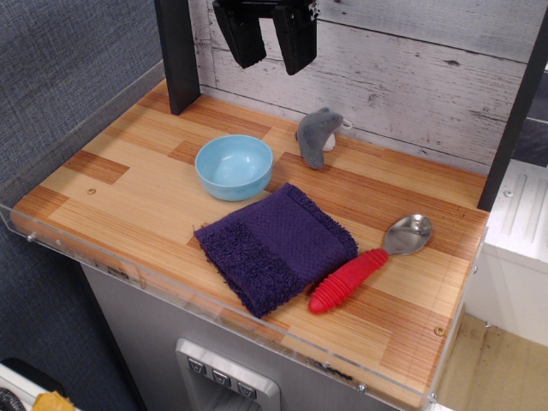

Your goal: Put bowl behind towel

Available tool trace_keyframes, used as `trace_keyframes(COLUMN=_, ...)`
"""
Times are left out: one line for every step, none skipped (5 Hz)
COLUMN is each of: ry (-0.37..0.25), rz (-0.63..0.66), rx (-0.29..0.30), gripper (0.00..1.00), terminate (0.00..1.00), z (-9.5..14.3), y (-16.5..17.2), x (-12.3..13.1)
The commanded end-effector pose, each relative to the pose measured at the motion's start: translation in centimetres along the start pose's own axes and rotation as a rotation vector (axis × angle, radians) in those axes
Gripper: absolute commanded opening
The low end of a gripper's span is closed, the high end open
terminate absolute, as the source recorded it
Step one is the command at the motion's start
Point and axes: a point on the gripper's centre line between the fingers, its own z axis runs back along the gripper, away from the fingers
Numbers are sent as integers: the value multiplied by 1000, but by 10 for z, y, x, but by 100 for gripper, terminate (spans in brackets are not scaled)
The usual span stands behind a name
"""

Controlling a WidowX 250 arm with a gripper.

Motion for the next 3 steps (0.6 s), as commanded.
trace_keyframes(ry=0, rz=0, rx=0, gripper=100, terminate=0, z=0, y=0, x=0)
trace_keyframes(ry=-58, rz=211, rx=30, gripper=100, terminate=0, z=11, y=33, x=-26)
trace_keyframes(ry=-99, rz=389, rx=37, gripper=100, terminate=0, z=16, y=53, x=-43)
